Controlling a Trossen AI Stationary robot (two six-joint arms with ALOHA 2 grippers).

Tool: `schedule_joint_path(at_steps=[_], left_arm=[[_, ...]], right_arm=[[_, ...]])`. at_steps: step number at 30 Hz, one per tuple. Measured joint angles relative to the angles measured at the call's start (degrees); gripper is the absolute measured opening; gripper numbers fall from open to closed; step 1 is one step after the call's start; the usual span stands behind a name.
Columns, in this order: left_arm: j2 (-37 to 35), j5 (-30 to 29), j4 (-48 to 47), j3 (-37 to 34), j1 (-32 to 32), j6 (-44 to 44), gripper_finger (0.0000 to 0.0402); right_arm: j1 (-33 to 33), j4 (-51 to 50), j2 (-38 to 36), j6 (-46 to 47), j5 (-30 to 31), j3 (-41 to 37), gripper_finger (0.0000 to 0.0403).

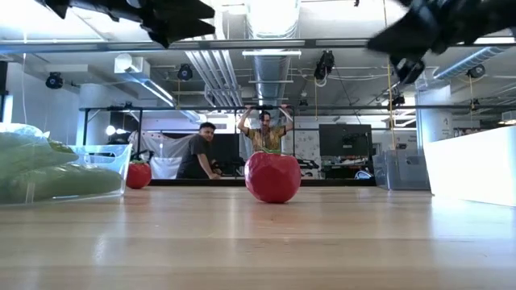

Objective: Sort produce into baskets
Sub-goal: Put the tomato into the white bin

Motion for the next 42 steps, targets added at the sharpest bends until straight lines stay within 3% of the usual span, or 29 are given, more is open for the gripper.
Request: schedule_joint_path(at_steps=[5, 9, 13, 17, 22, 26, 32, 42], left_arm=[[-1.6, 1.4, -5.8, -0.3, -0.2, -2.6, 0.0240], [-1.2, 1.2, -7.9, -0.3, -0.2, -4.3, 0.0240], [-0.1, 1.2, -8.0, -0.3, -0.2, -5.3, 0.0240], [0.0, 1.2, -8.1, -0.2, -0.2, -5.4, 0.0240], [-2.2, 1.2, -9.2, 1.8, -0.2, -4.6, 0.0240], [-3.0, 1.2, -11.2, 2.0, -0.2, -4.3, 0.0240], [-3.1, 1.2, -11.5, 2.0, -0.2, -3.7, 0.0240], [-2.9, 1.2, -11.8, 2.0, -0.2, -3.7, 0.0240]], right_arm=[[0.4, -10.1, 14.8, -0.6, -1.0, 11.4, 0.0014], [0.4, -12.3, 25.8, -1.0, -1.4, 18.0, 0.0051], [-0.5, -13.0, 34.5, -1.1, -1.4, 24.7, 0.0128], [-2.1, -20.5, 41.8, -2.5, -1.0, 31.2, 0.0218], [-3.9, -25.1, 48.0, -4.8, -0.8, 38.9, 0.0322], [-4.9, -25.9, 51.2, -6.4, -1.5, 42.2, 0.0378], [-6.1, -25.9, 54.0, -4.4, -7.2, 42.9, 0.0392], [-6.1, -22.4, 58.3, -5.0, -7.0, 42.8, 0.0393]])
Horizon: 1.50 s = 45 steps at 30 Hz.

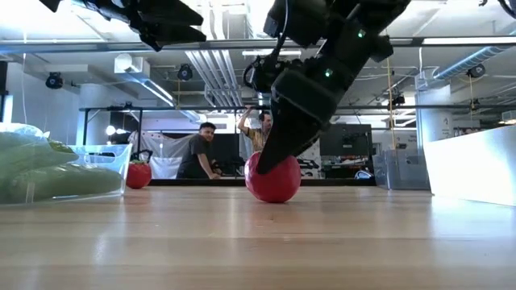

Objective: Sort produce into baskets
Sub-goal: Put the tomato into the white bin

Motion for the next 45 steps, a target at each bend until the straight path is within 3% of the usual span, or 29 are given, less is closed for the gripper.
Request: schedule_joint_path(at_steps=[8, 17, 20, 24, 28, 31, 38, 42, 45], left_arm=[[0.0, -0.8, 0.1, 0.0, 0.2, 0.0, 0.0240], [-0.1, -1.1, 0.1, 0.0, 0.4, 0.1, 0.0240], [-0.1, -1.0, 0.0, 0.0, 0.4, 0.1, 0.0240], [-0.6, 0.0, -0.8, 0.0, 0.4, 0.0, 0.0240], [-0.8, 0.0, -1.0, 0.0, 0.4, -0.5, 0.0240], [-0.6, 0.0, -0.7, 0.0, 0.4, -1.1, 0.0240], [-0.3, 0.0, 0.2, 0.0, 0.4, -2.6, 0.0240], [-0.1, 0.0, 0.2, -0.2, 0.3, -4.3, 0.0240], [0.4, 0.0, 0.5, -0.5, 0.1, -4.5, 0.0240]], right_arm=[[0.0, 1.0, 1.9, 0.9, 0.5, 0.0, 0.0377], [0.0, 0.3, 0.9, 3.0, 1.6, 0.0, 0.0279], [0.2, -2.8, -1.3, 4.7, 1.6, -0.1, 0.0279], [2.3, -13.7, -9.6, 8.3, 2.5, 0.0, 0.0279], [7.1, -28.1, -20.2, 16.9, 13.1, -1.8, 0.0285], [10.8, -36.8, -28.9, 29.0, 18.9, -5.4, 0.0283], [13.9, -47.3, -42.8, 59.2, 24.0, -18.1, 0.0283], [13.9, -51.4, -45.5, 66.5, 22.5, -22.8, 0.0282], [13.9, -54.4, -45.8, 66.4, 21.2, -23.6, 0.0284]])
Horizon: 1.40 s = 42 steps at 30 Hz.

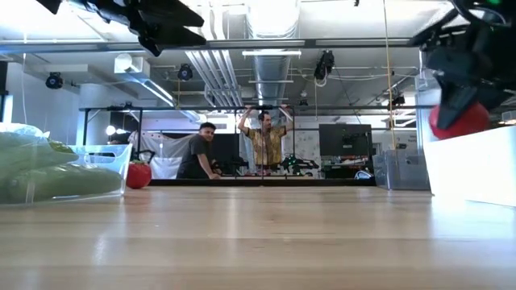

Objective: Sort produce into baskets
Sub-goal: Put the tomato into the white bin

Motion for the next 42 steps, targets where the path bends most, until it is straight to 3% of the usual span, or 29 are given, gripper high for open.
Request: schedule_joint_path(at_steps=[5, 10, 18, 30, 37, 42], left_arm=[[0.7, 0.0, -0.1, -0.3, -0.1, -0.2, 0.0240], [0.3, 0.3, -0.5, -0.3, -0.2, -0.5, 0.0240], [-1.1, 1.5, -1.3, -0.1, -0.6, -0.6, 0.0240], [-1.5, 1.5, -1.4, 0.1, -0.6, 0.0, 0.0240], [-1.5, 1.5, -1.4, 0.1, -0.6, 0.6, 0.0240], [-1.7, 1.5, -1.4, 0.1, -0.6, 0.9, 0.0240]], right_arm=[[-2.6, -1.4, 0.5, -0.2, -1.7, -0.6, 0.0283], [-7.7, 0.6, 2.1, -2.2, -8.2, -4.3, 0.0284], [-12.0, 11.1, 5.8, -7.7, -8.2, -8.9, 0.0287], [-12.5, 14.2, 9.1, -11.1, -7.7, -7.3, 0.0335], [-12.5, 9.1, 8.7, -12.5, -8.1, -3.9, 0.0351], [-12.5, -3.3, 8.6, -14.1, -9.6, 3.6, 0.0352]])
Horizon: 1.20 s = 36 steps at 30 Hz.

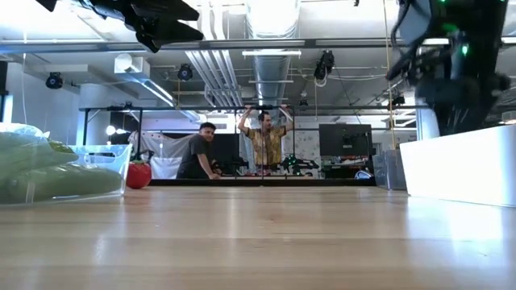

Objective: Sort produce into baskets
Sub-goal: Put the tomato into the white bin

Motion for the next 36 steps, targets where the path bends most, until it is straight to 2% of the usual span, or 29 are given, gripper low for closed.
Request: schedule_joint_path(at_steps=[3, 7, 12, 18, 26, 30, 33, 36], left_arm=[[0.0, 0.0, 0.0, 0.0, 0.0, 0.2, 0.0240], [0.0, 0.0, 0.0, 0.0, -0.2, -0.6, 0.0240], [0.4, 0.0, 0.8, -0.2, -1.3, -0.7, 0.0240], [0.4, 0.3, 5.0, -0.2, -1.7, 1.9, 0.0240], [2.0, 4.1, 6.6, -0.2, -1.8, 2.5, 0.0240], [3.1, 10.4, 8.1, -0.3, -2.0, 2.3, 0.0240], [4.0, 15.1, 8.2, -0.3, -2.8, 1.5, 0.0240], [5.1, 16.5, 8.2, -0.4, -4.6, 0.0, 0.0240]], right_arm=[[0.8, -4.4, 0.0, -1.2, -2.3, 4.8, 0.0352], [4.4, -4.5, 0.0, -0.7, -5.8, 11.0, 0.0352], [12.7, -4.7, 2.3, 5.8, -7.5, 18.8, 0.0352], [24.6, -4.6, 10.1, 14.4, -10.2, 27.6, 0.0352], [38.5, -4.6, 24.5, 28.3, -25.8, 34.7, 0.0352], [41.1, -4.5, 31.1, 30.7, -38.5, 37.0, 0.0352], [42.3, -3.6, 34.2, 30.7, -44.5, 37.7, 0.0352], [42.2, -1.5, 35.7, 30.1, -51.2, 37.7, 0.0353]])
